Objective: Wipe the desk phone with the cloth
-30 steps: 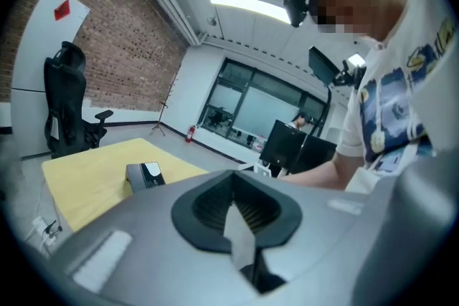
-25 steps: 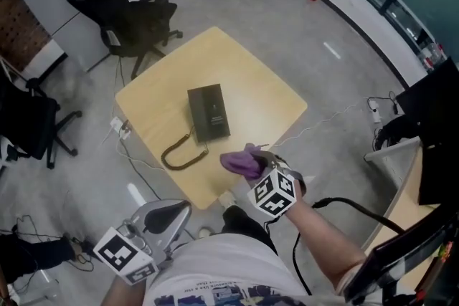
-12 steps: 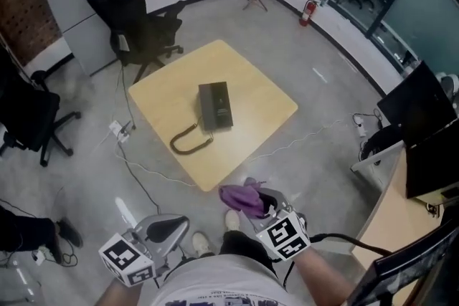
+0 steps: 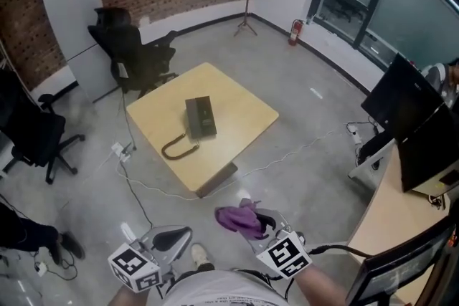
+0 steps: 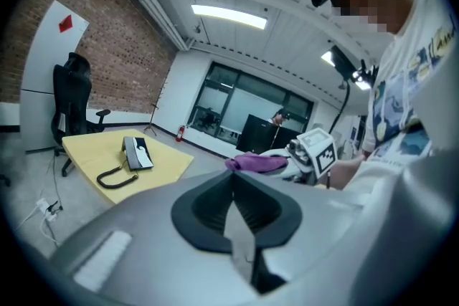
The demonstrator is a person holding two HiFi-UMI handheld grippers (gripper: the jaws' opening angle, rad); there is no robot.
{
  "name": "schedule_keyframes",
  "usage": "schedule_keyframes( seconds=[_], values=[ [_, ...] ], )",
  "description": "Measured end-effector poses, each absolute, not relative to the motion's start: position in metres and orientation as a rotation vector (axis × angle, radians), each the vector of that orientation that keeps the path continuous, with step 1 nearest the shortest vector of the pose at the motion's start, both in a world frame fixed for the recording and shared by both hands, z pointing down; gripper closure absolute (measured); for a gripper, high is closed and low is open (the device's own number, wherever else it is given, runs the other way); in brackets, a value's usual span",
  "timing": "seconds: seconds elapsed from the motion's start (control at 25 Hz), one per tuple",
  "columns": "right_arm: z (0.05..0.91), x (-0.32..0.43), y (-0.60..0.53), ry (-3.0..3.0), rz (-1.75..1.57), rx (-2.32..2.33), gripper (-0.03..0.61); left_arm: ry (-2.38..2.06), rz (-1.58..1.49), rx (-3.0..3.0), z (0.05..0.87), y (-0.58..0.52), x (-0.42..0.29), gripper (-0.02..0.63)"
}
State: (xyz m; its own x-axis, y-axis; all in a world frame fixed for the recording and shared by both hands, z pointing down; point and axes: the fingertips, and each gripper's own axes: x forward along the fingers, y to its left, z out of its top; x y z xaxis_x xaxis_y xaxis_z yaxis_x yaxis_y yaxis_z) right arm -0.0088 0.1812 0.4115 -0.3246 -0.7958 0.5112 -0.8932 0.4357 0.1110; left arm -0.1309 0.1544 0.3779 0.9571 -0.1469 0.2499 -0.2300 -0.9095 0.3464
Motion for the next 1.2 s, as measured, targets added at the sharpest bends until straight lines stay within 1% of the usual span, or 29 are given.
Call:
schedule_keyframes(
  seconds=[0.2, 0.48, 0.68, 0.84, 1.08, 1.16, 1.2],
  values=[
    [0.398, 0.006, 0.241, -2.246, 0.246, 1.435, 0.420, -0.297, 0.317, 2.730, 0.377, 0.208, -0.116, 0.609],
    [0.404, 0.009, 0.305, -2.311, 0.250, 1.382, 0.422, -0.365, 0.378, 2.694, 0.387, 0.278, -0.114, 0.609],
    [0.396, 0.009, 0.322, -2.338, 0.256, 1.419, 0.422, -0.356, 0.390, 2.689, 0.385, 0.302, -0.118, 0.609],
    [0.374, 0.016, 0.319, -2.325, 0.199, 1.498, 0.422, -0.290, 0.352, 2.726, 0.372, 0.302, -0.105, 0.609],
    [0.354, -0.002, 0.321, -2.314, 0.168, 1.527, 0.422, -0.163, 0.287, 2.744, 0.350, 0.315, -0.102, 0.609],
    [0.348, -0.012, 0.320, -2.315, 0.146, 1.527, 0.422, -0.121, 0.270, 2.748, 0.345, 0.320, -0.105, 0.583],
    [0.344, -0.017, 0.319, -2.315, 0.133, 1.525, 0.422, -0.102, 0.263, 2.750, 0.342, 0.322, -0.106, 0.580]
  ],
)
